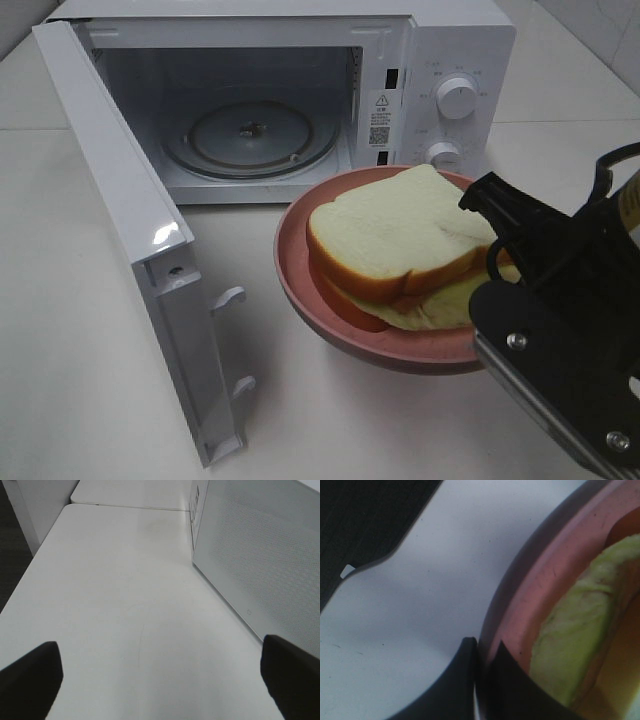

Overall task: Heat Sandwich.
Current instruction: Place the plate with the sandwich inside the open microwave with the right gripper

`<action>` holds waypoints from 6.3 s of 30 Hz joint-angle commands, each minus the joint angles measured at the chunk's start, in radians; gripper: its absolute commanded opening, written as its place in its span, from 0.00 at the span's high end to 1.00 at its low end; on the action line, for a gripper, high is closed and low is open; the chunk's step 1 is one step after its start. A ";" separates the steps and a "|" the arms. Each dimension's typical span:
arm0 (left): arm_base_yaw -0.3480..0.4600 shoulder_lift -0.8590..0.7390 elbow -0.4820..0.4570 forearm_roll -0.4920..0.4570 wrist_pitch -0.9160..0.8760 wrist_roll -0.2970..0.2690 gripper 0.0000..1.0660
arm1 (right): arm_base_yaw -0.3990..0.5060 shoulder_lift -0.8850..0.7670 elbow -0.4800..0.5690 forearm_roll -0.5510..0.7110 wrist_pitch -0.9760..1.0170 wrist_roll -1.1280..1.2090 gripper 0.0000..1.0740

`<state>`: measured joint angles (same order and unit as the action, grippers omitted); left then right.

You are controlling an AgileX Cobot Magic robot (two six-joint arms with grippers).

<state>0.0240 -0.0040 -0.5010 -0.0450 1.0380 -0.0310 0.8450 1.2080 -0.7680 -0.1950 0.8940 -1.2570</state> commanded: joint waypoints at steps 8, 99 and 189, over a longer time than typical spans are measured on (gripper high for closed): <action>0.003 -0.028 0.004 0.001 -0.004 -0.001 0.05 | -0.061 -0.007 -0.001 0.022 -0.081 -0.131 1.00; 0.003 -0.028 0.004 0.001 -0.004 -0.001 0.05 | -0.078 0.848 -0.851 0.076 -0.111 -0.080 0.99; 0.003 -0.028 0.004 0.002 -0.004 -0.001 0.05 | -0.194 1.195 -1.290 -0.077 -0.164 0.465 0.26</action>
<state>0.0240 -0.0040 -0.5010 -0.0440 1.0380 -0.0310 0.6500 2.4160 -2.0600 -0.2730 0.7310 -0.8120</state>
